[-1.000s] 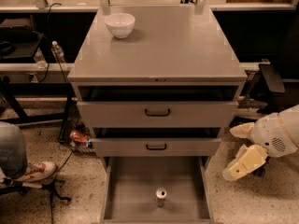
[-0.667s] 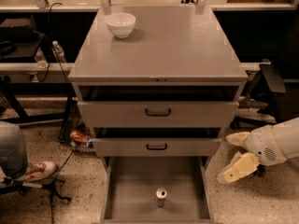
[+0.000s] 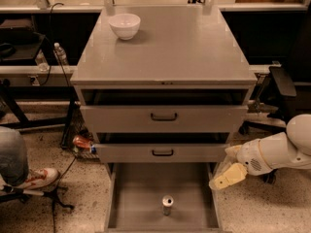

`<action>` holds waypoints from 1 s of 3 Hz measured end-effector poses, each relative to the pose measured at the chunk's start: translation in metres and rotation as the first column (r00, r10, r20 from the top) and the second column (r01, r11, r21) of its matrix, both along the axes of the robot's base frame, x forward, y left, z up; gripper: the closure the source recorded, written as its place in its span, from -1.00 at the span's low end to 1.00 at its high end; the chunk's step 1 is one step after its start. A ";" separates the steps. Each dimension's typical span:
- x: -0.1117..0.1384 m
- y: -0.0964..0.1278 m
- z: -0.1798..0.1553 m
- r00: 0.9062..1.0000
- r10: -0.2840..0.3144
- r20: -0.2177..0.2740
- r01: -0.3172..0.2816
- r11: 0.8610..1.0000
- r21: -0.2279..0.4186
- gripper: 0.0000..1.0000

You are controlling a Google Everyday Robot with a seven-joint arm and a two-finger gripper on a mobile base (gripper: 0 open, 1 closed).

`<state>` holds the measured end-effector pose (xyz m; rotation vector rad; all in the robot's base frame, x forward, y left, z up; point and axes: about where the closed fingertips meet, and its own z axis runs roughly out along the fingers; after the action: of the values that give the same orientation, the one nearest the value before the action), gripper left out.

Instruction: Pick redbull can from bottom drawer and place on counter

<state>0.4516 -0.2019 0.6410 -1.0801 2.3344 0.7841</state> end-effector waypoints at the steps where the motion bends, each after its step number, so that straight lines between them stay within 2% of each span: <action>1: 0.000 0.000 0.000 1.000 0.000 0.000 0.000 1.000 0.000 -1.00; 2: 0.001 -0.002 -0.010 1.000 -0.026 0.004 0.026 0.999 -0.028 -1.00; 3: 0.001 -0.008 -0.036 0.998 -0.066 0.014 0.066 0.997 -0.032 -1.00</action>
Offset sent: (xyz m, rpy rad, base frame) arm 0.0021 -0.0105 -0.0259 -0.0827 -0.0152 -0.0831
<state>0.4521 -0.2104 0.6047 -1.0129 2.3666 0.7155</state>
